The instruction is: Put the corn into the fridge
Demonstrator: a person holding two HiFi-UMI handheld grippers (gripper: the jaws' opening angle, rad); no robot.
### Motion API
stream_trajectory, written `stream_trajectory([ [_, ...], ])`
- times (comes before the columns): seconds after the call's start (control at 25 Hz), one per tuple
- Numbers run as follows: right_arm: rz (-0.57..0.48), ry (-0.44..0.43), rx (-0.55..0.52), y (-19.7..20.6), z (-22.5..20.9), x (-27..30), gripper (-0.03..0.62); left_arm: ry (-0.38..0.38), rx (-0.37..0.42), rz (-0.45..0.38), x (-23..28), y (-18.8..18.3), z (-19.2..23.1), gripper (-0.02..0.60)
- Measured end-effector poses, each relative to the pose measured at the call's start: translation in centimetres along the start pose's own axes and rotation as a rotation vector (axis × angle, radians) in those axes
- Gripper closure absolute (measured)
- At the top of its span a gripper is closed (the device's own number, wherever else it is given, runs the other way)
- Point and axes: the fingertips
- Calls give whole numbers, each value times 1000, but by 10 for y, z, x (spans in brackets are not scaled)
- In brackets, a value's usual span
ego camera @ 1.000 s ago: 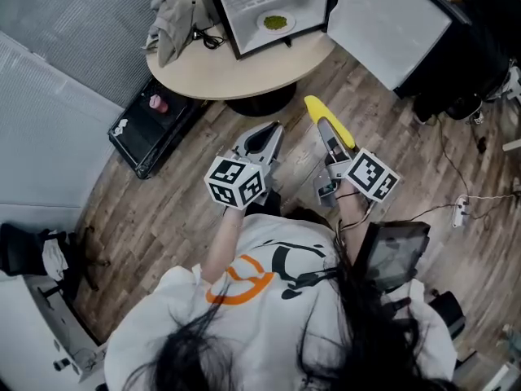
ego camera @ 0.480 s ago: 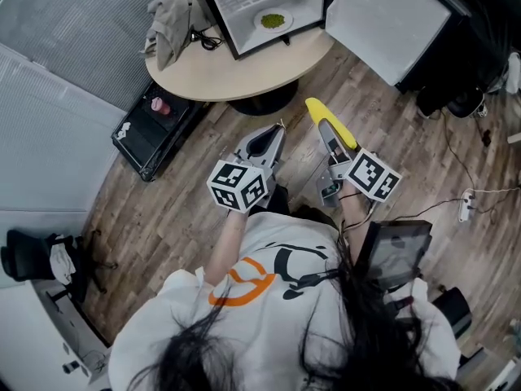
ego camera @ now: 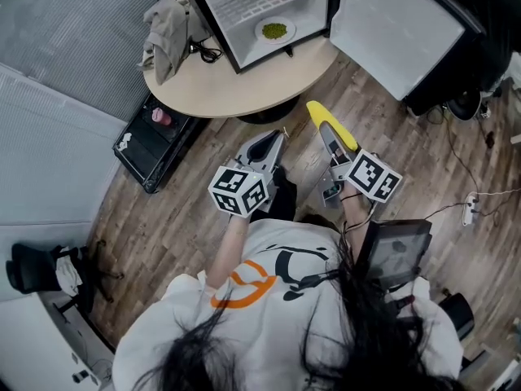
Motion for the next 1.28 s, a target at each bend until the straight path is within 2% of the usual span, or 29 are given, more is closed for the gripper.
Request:
stream_trajectory([
  [0.44, -23, 34, 38, -38, -16, 108, 339, 39, 14, 30, 82, -47, 74, 548],
  [0.8, -48, 108, 40, -53, -27, 172, 339, 110, -2, 59, 138, -71, 126, 548],
  [1.04, -77, 149, 29, -63, -30, 199, 339, 164, -21, 73, 164, -78, 146, 548],
  [1.28, -74, 182, 24, -65, -38, 205, 339, 186, -38, 96, 180, -73, 150, 548],
])
Point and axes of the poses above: the fingertips, and each gripper's own axes: x forward along the fingers, z to its left, y out of its underside, and after that the axes turned 9 degrees about -y, right-handed
